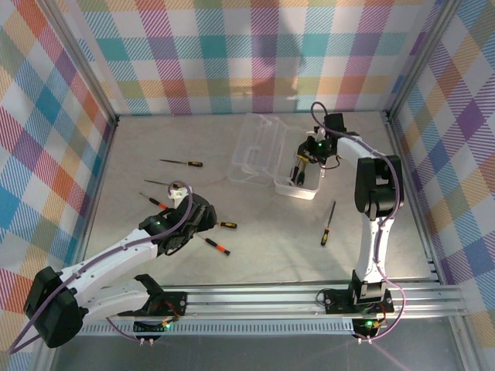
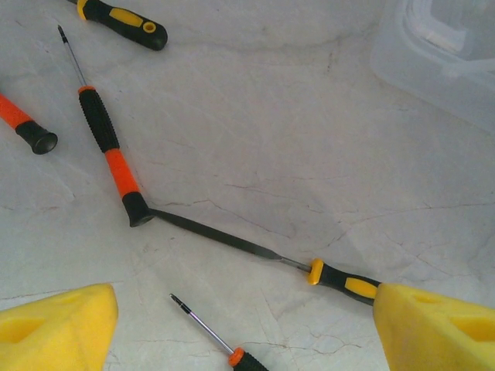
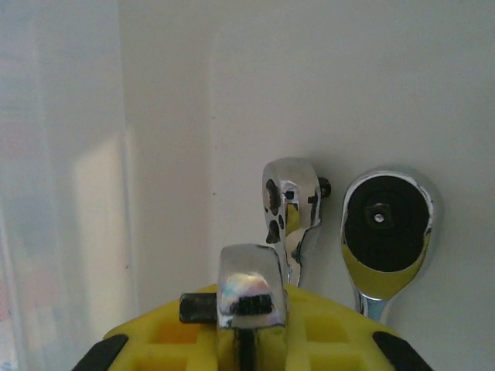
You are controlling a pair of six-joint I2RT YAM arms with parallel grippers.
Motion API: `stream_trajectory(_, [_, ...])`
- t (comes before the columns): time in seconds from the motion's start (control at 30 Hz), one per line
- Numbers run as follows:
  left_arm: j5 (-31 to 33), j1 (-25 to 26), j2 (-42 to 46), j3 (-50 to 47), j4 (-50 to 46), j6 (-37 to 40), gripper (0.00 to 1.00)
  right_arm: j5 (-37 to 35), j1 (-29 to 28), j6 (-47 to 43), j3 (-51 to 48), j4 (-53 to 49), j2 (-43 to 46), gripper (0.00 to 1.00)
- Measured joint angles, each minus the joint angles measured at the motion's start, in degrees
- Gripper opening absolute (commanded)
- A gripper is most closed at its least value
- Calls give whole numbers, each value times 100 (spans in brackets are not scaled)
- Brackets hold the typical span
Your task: Pack the tool kit
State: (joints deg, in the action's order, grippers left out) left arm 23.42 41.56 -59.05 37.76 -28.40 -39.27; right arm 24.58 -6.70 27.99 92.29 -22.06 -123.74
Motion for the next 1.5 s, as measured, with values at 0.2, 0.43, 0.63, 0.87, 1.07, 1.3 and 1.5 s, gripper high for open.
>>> stream_trajectory(0.2, [-48,0,-15,11,-2,2,86,101,15,-31,76,-39,-61,36])
stream_trajectory(0.43, [-175,0,-24,61,0,4,86,168,31,-42,79,-50,-66,38])
stream_trajectory(0.63, [-247,0,-111,76,7,4,85,173,24,-37,-63,-9,44,34])
stream_trajectory(0.87, [-286,0,-118,232,-15,20,85,-28,24,7,-579,-81,1246,33])
stream_trajectory(1.07, [-286,0,-109,372,-7,101,84,-831,9,26,-1305,20,2986,36])
stream_trajectory(1.3, [-575,0,-33,330,343,120,83,-2017,-4,376,-3475,-50,4540,47])
stream_trajectory(1.5, [-1239,0,68,-282,1674,131,82,-2487,-68,568,-4999,-647,5464,48])
